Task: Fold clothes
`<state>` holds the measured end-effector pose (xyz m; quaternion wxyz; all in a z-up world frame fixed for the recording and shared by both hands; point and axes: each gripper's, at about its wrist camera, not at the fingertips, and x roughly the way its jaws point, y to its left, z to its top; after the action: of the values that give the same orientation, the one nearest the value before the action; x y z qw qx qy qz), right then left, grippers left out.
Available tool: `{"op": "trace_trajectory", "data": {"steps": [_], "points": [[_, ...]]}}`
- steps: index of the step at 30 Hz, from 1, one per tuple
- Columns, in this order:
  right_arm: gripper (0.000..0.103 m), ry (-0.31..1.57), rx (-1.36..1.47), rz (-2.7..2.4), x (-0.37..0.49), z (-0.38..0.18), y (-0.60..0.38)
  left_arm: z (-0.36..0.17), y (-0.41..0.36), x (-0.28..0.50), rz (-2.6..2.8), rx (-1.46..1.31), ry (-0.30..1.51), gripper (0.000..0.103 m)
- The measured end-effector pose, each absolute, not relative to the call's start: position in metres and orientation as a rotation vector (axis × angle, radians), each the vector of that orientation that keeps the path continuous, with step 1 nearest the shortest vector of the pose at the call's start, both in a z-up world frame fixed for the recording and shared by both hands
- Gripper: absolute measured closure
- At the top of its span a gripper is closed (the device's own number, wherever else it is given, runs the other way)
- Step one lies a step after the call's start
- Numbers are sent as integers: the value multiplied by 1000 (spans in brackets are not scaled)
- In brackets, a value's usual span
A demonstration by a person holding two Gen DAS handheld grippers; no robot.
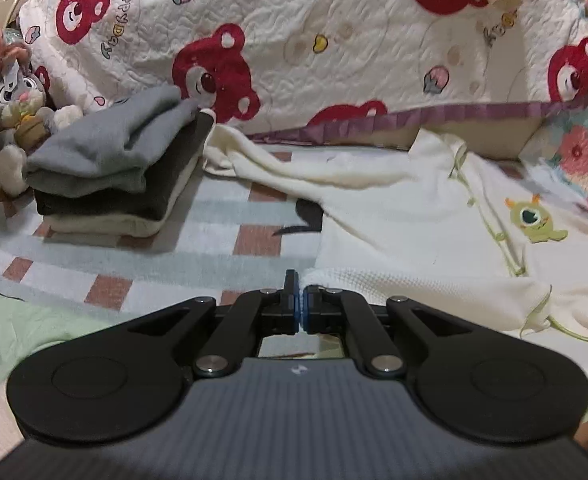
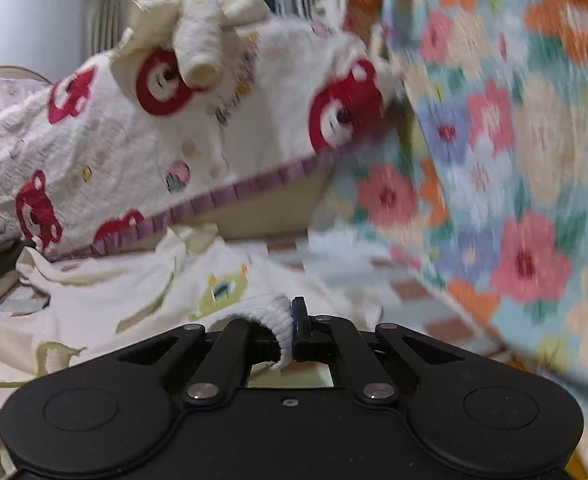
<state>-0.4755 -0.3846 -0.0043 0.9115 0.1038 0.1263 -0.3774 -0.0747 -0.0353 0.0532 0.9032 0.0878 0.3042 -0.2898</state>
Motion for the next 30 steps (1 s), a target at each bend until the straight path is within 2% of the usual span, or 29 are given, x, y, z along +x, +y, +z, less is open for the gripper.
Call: {"op": "trace_trajectory", "data": {"steps": [6, 10, 16, 18, 22, 26, 30], "points": [[102, 239, 216, -780, -483, -4, -383, 45, -18, -71, -607, 120, 709, 102], [102, 224, 213, -799, -484, -6, -377, 36, -18, -75, -617, 178, 738, 102], [102, 177, 239, -811, -500, 8, -374, 64, -2, -90, -654, 152, 719, 102], [102, 197, 251, -826, -511, 5, -369, 72, 5, -99, -646, 162, 738, 102], [102, 239, 273, -856, -531, -2, -360, 37, 12, -114, -610, 176, 886, 102], [102, 443, 354, -873, -529, -66, -367, -15, 5, -113, -575, 175, 1052, 102], [102, 522, 388, -881, -525, -89, -372, -18, -2, -112, -578, 211, 1069, 102]]}}
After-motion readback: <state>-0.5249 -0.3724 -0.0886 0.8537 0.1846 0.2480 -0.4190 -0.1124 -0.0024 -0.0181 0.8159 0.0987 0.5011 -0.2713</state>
